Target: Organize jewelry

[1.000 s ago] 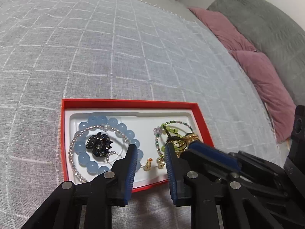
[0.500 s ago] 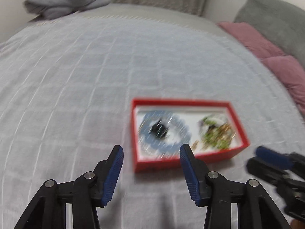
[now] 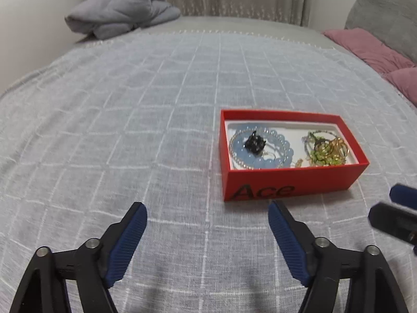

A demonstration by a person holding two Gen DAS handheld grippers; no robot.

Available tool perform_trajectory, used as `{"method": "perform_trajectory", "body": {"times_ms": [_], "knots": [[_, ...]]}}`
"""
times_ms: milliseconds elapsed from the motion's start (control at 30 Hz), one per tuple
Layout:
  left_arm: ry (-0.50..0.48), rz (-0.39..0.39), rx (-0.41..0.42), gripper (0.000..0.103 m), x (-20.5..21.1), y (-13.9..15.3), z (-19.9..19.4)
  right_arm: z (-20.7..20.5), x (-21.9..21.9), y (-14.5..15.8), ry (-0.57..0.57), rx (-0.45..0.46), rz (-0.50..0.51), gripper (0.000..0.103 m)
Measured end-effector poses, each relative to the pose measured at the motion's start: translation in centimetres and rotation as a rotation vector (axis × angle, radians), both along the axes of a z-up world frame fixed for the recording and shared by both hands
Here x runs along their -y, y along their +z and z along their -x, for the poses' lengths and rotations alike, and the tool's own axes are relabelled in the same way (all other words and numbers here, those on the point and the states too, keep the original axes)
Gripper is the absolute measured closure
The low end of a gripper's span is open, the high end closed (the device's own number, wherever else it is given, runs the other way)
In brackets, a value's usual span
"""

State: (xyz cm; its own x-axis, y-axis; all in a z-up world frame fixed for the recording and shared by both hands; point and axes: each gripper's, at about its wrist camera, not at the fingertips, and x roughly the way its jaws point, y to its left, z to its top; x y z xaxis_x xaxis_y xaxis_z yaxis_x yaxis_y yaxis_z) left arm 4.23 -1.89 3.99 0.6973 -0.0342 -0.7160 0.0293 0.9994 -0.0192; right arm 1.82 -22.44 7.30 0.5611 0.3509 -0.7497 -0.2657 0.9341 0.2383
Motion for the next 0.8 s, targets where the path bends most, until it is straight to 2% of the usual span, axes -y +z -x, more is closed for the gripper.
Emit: {"method": "perform_trajectory", "body": {"times_ms": [167, 400, 533, 800], "knots": [[-0.008, 0.004, 0.015, 0.014, 0.3, 0.31, 0.12, 0.25, 0.2, -0.45, -0.054, -0.01, 0.027, 0.028], [-0.007, 0.001, 0.024, 0.012, 0.45, 0.4, 0.36, 0.54, 0.42, -0.86, -0.078, -0.03, 0.015, 0.015], [-0.003, 0.004, 0.037, 0.008, 0.45, 0.56, 0.54, 0.6, 0.44, -0.81, -0.084, -0.025, 0.026, 0.014], [-0.021, -0.017, 0.036, 0.004, 0.87, 0.66, 0.58, 0.56, 0.93, -0.79, -0.121, -0.019, 0.028, 0.001]]}}
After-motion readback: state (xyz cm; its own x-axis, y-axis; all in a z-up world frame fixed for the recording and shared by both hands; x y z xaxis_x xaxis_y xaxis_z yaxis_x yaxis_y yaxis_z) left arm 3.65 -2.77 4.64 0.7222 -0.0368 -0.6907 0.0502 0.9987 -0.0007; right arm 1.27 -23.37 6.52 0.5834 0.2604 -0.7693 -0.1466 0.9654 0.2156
